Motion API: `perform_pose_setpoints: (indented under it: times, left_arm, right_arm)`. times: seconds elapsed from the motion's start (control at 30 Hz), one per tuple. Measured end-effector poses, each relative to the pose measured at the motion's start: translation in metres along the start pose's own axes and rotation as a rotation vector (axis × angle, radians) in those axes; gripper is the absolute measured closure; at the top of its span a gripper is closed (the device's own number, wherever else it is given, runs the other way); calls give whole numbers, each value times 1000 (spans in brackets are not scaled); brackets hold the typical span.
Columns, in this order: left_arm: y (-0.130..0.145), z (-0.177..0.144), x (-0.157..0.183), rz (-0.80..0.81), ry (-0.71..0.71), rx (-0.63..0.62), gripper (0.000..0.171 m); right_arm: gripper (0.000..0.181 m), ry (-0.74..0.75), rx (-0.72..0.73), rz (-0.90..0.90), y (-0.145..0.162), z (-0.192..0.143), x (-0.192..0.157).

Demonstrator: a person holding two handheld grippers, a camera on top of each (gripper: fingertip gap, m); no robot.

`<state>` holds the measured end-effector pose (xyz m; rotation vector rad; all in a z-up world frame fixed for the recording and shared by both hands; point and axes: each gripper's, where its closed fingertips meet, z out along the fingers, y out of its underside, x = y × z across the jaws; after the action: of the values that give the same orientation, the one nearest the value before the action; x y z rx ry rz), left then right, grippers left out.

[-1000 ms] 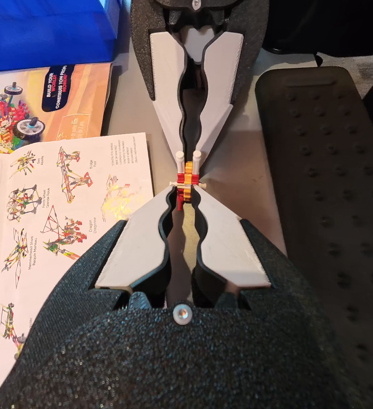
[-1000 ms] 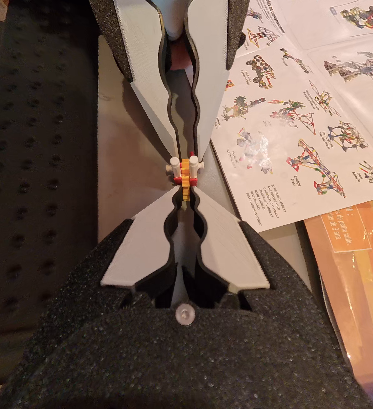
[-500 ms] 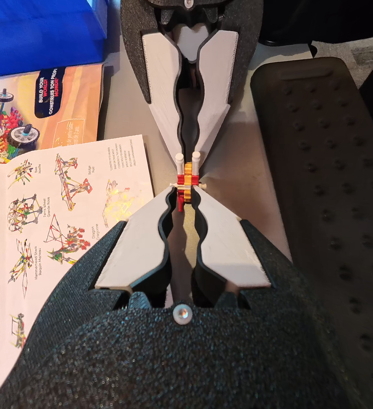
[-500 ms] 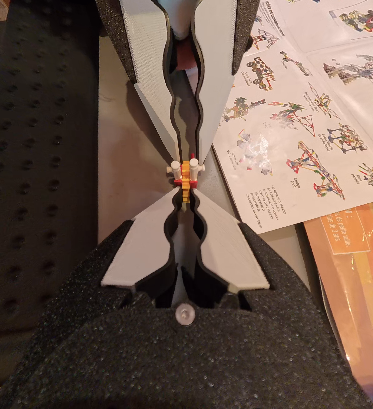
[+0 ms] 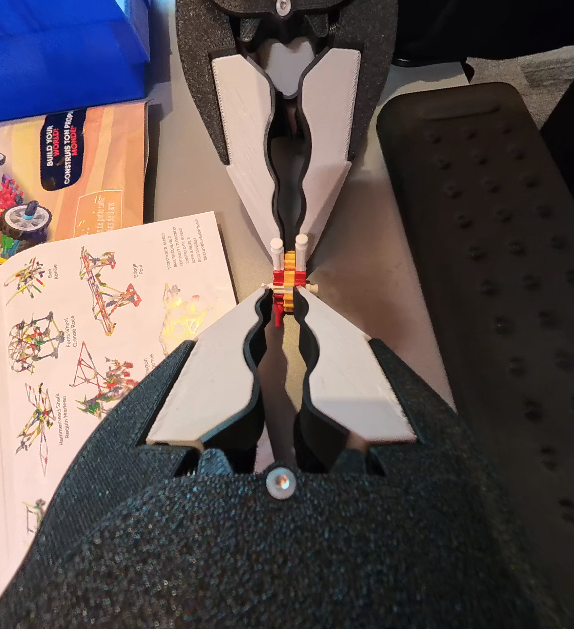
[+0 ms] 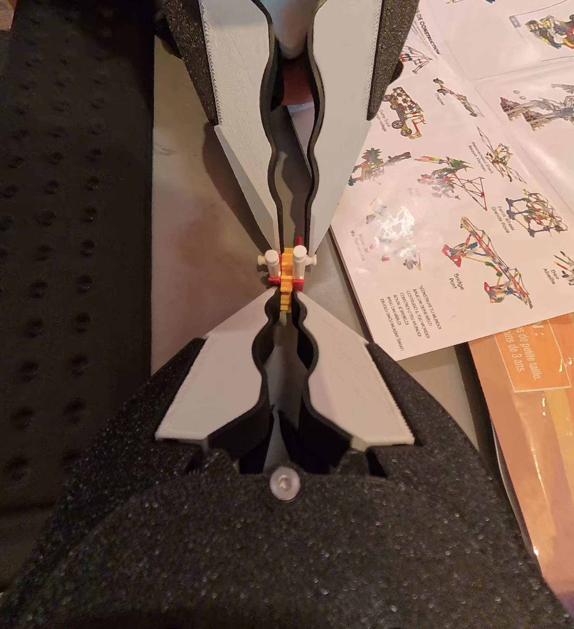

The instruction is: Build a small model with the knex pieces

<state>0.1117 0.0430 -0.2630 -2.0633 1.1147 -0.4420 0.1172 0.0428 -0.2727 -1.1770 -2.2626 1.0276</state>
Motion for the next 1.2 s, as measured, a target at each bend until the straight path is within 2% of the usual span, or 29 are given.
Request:
perform_pose_setpoints:
  times: [0.9, 1.07, 1.13, 1.2]
  left_arm:
    - [-1, 2, 1, 47, 81, -34, 166]
    - [2, -1, 1, 74, 18, -66, 162]
    - [0, -5, 0, -10, 9, -18, 151]
    - [-3, -7, 2, -19, -37, 44, 149]
  right_arm:
    - [181, -5, -2, -8, 1, -1, 0]
    - [178, -14, -1, 11, 2, -1, 0]
    - [177, -30, 17, 20, -1, -2, -2]
    - [177, -49, 33, 48, -2, -5, -2]
